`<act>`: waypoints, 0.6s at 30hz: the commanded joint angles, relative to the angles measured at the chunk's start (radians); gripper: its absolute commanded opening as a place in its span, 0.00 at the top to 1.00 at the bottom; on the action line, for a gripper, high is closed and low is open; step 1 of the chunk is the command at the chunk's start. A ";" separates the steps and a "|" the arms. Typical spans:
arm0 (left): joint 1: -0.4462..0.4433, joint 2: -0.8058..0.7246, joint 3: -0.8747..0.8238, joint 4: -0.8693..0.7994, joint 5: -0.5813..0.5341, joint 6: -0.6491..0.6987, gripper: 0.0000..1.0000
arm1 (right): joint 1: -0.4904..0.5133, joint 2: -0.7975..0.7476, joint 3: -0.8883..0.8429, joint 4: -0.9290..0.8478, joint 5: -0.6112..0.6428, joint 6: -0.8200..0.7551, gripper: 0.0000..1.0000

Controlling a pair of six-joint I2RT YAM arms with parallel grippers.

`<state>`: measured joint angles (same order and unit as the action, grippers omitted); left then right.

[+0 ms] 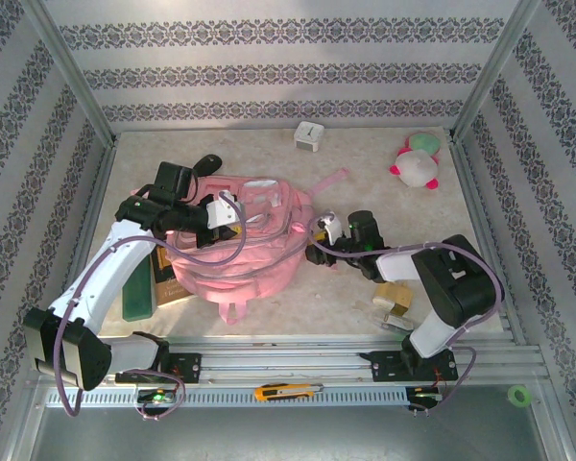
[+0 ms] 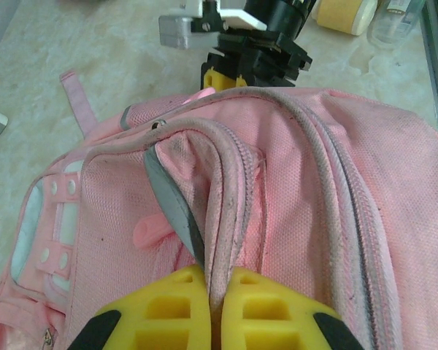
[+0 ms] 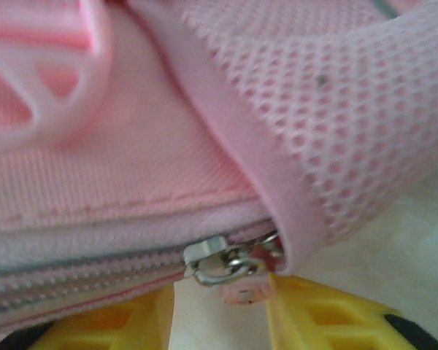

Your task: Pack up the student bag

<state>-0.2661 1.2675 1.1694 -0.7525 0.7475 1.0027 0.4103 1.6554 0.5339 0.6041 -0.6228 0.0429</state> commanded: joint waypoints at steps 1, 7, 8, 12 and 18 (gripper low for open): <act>0.010 -0.021 0.027 0.062 0.068 0.027 1.00 | 0.003 -0.006 -0.001 0.064 -0.074 -0.040 0.78; 0.009 -0.038 -0.031 0.177 -0.039 -0.038 1.00 | -0.005 -0.067 -0.045 0.059 -0.072 -0.030 0.95; 0.009 -0.039 -0.033 0.180 -0.043 -0.039 1.00 | -0.008 -0.078 -0.052 0.058 -0.073 -0.023 0.99; 0.008 -0.064 -0.075 0.226 -0.180 -0.051 1.00 | -0.017 -0.159 -0.090 0.037 -0.068 0.005 1.00; -0.018 -0.076 -0.101 0.241 -0.275 -0.079 1.00 | -0.011 -0.256 -0.097 -0.018 -0.057 0.009 1.00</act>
<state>-0.2756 1.2243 1.0756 -0.6289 0.5842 0.9569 0.3946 1.4521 0.4496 0.5930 -0.6403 0.0498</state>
